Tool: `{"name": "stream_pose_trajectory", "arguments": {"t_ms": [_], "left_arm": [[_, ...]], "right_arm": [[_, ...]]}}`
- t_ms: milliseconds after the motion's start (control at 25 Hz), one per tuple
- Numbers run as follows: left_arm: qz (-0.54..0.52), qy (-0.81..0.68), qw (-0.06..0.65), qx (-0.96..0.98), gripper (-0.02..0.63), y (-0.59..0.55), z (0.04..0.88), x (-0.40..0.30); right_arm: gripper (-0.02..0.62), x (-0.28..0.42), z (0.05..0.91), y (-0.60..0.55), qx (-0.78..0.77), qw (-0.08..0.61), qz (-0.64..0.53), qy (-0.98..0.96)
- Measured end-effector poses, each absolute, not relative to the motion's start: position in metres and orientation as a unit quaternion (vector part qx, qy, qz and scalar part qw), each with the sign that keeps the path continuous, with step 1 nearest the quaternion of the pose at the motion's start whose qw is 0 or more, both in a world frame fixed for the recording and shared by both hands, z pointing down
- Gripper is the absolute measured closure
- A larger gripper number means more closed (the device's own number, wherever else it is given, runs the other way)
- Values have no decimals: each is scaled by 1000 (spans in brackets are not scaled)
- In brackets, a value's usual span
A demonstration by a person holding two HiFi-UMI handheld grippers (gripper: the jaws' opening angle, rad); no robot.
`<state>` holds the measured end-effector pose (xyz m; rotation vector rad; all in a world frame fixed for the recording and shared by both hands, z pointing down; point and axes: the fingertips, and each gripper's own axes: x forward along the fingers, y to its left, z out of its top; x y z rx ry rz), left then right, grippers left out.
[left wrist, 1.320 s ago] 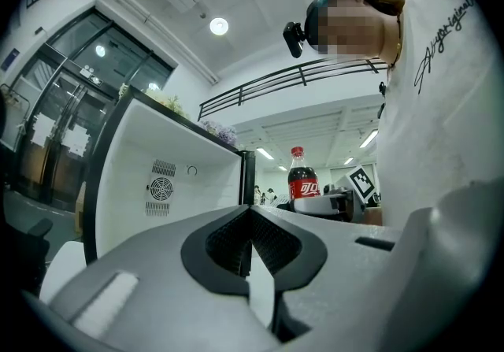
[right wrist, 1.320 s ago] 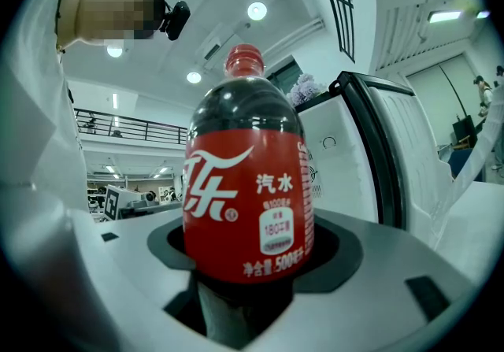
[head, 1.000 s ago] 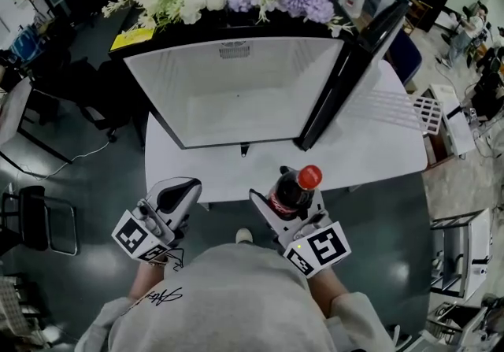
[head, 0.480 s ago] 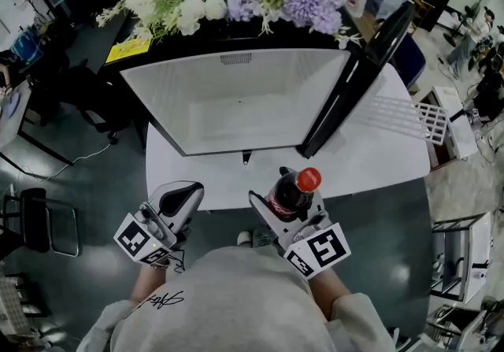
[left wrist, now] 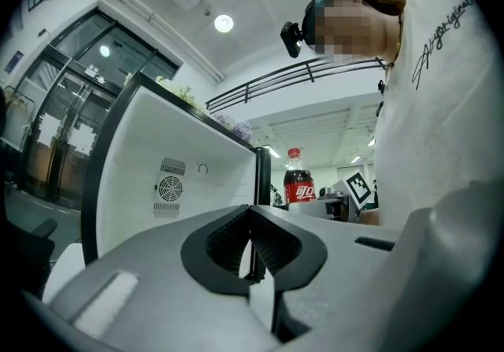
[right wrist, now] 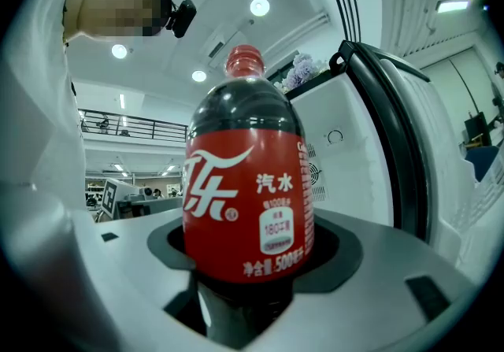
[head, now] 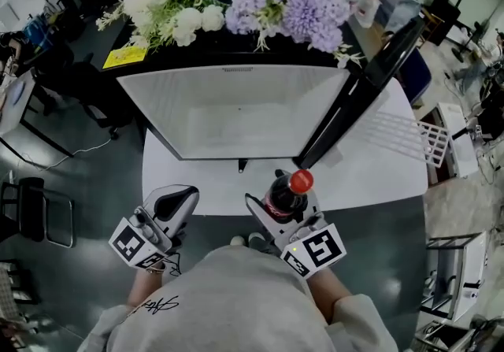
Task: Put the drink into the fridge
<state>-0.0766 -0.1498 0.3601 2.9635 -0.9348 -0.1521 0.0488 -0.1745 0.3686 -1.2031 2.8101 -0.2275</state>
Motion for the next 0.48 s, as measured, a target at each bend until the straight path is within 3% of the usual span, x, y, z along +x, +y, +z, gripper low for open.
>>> {"name": "stream_pose_trajectory", "arguments": {"t_ms": [480], "left_arm": [[-42, -325, 13, 945, 603, -161, 359, -78]], "right_arm": [[281, 54, 379, -196, -381, 26, -81, 921]]}}
